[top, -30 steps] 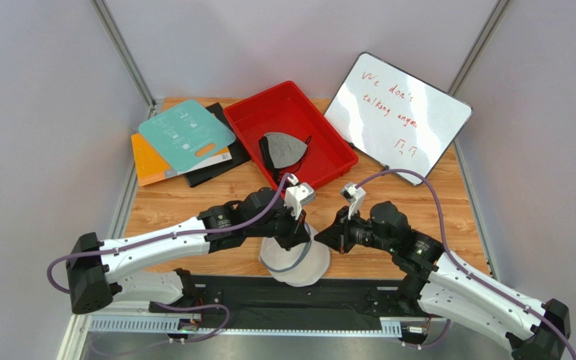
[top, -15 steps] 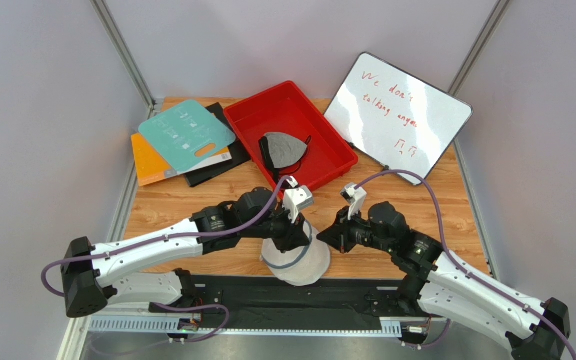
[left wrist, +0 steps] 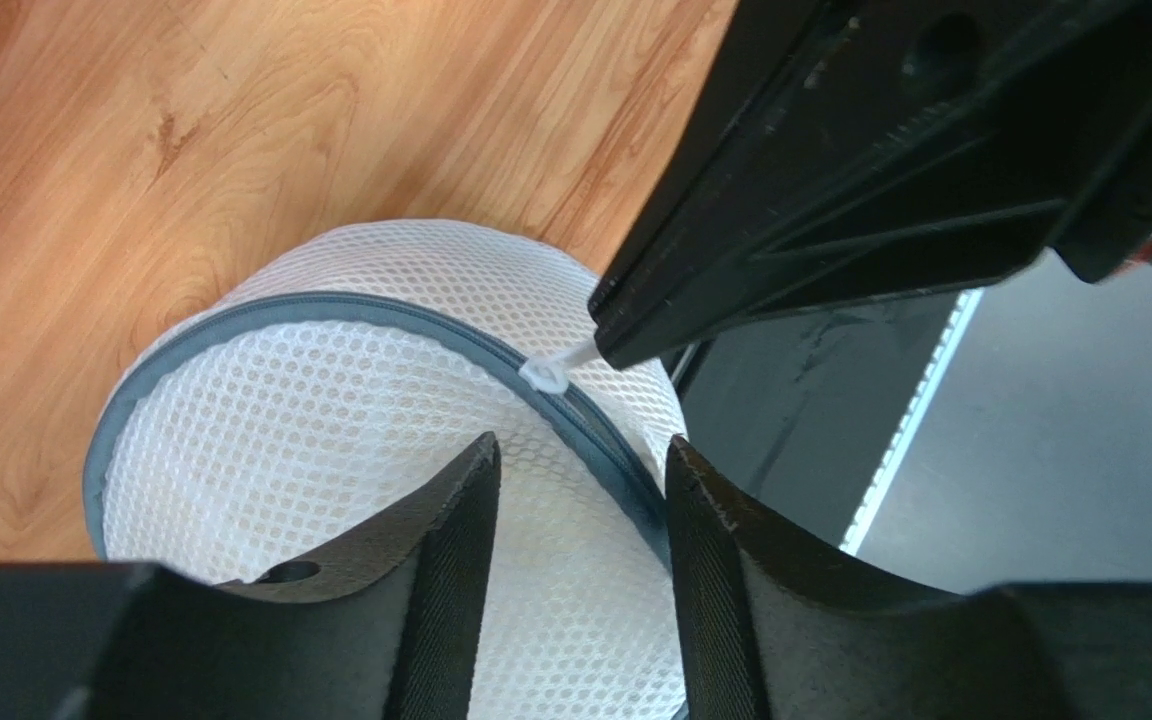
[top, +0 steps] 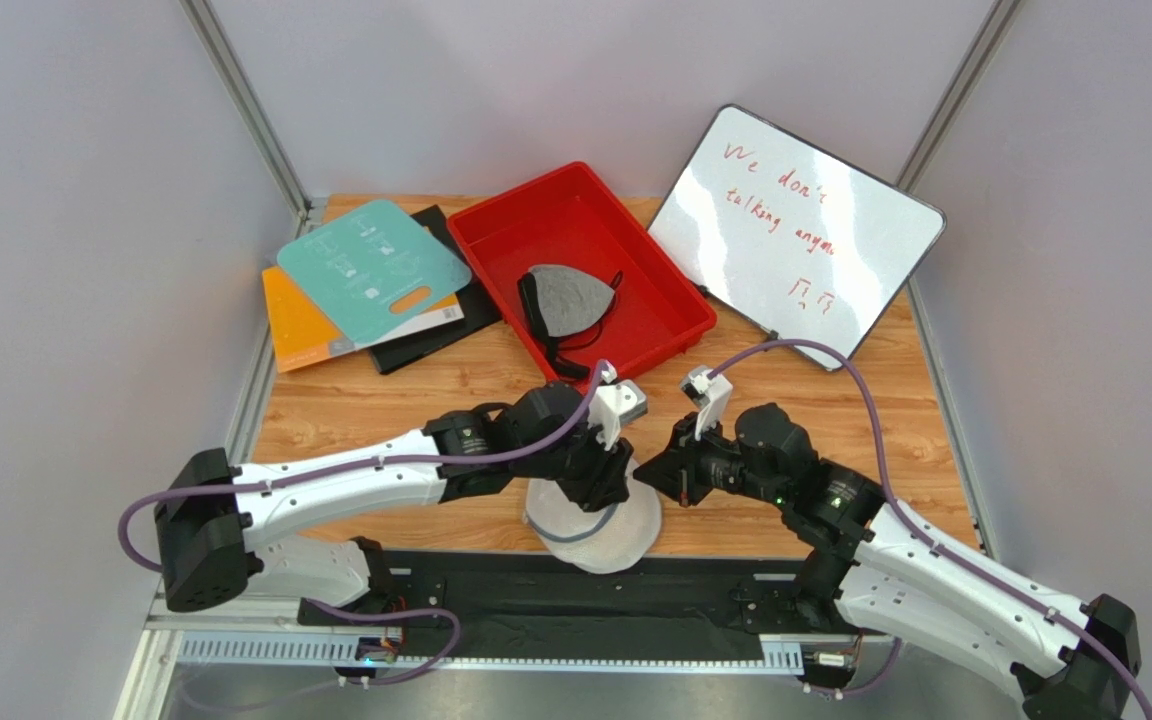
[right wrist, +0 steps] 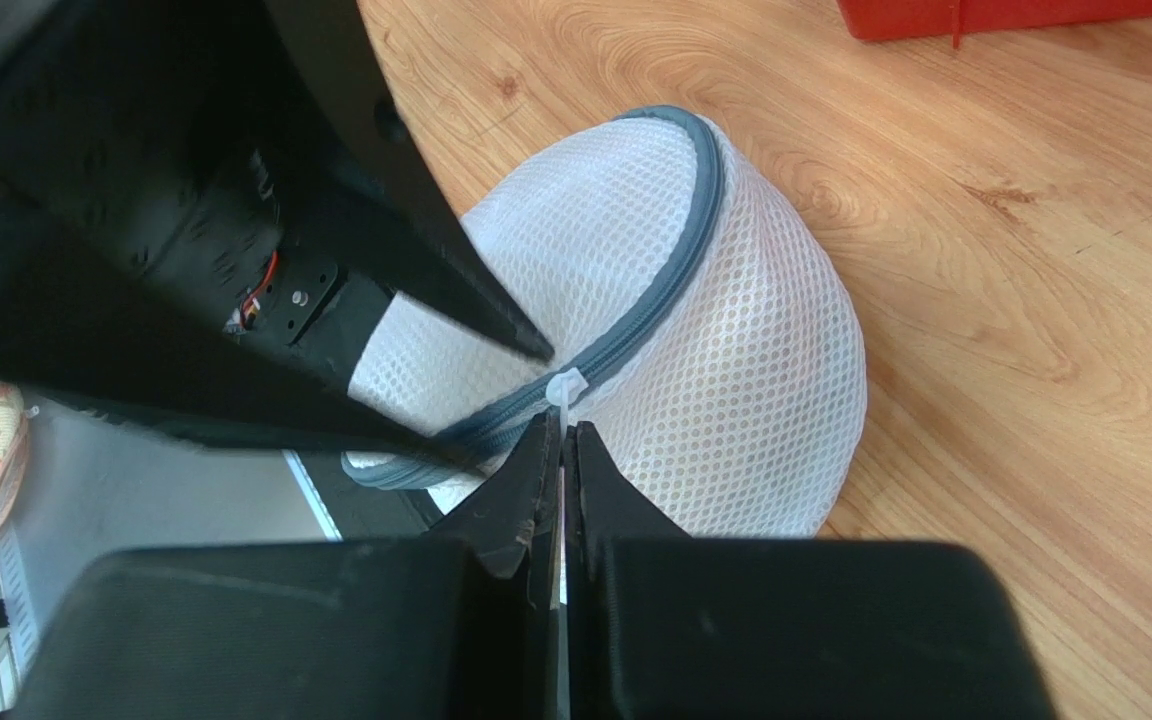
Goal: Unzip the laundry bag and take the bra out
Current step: Unzip the laundry bag at the center of the board.
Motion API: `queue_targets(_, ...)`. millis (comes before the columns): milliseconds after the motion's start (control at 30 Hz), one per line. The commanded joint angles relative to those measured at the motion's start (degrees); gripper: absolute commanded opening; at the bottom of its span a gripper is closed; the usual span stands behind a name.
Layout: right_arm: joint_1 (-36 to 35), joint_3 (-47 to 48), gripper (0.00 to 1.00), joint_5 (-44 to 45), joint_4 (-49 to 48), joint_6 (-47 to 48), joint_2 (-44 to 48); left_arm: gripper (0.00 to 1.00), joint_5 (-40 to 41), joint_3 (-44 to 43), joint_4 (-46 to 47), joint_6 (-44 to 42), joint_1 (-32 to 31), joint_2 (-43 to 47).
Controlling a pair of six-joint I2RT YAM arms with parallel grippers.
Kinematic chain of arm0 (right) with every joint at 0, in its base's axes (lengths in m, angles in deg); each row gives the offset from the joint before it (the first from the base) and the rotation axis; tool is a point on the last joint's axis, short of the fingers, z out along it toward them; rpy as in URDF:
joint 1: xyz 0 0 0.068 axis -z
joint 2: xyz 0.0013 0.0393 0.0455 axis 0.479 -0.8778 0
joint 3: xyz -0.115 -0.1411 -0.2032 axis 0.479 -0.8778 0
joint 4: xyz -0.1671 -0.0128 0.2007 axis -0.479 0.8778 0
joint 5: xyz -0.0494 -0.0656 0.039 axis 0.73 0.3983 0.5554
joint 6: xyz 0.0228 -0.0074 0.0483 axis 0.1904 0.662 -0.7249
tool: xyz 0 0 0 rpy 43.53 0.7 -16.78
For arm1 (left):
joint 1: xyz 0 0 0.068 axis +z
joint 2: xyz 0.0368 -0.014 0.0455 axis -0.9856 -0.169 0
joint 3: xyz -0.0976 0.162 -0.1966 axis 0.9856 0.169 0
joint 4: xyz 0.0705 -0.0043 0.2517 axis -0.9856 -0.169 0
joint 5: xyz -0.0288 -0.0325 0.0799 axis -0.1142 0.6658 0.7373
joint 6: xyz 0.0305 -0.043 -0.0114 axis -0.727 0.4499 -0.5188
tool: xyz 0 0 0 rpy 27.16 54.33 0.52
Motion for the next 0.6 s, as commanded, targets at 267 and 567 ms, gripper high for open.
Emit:
queue_targets(267, -0.49, 1.09, 0.0, 4.07, -0.08, 1.06, -0.07, 0.0, 3.56, -1.95, -2.15, -2.97, -0.88, 1.12)
queue_targets(567, -0.49, 0.91, 0.0, 9.0, 1.24, 1.23, -0.95, 0.0, 1.18, 1.47, -2.14, -7.72, -0.88, 7.97)
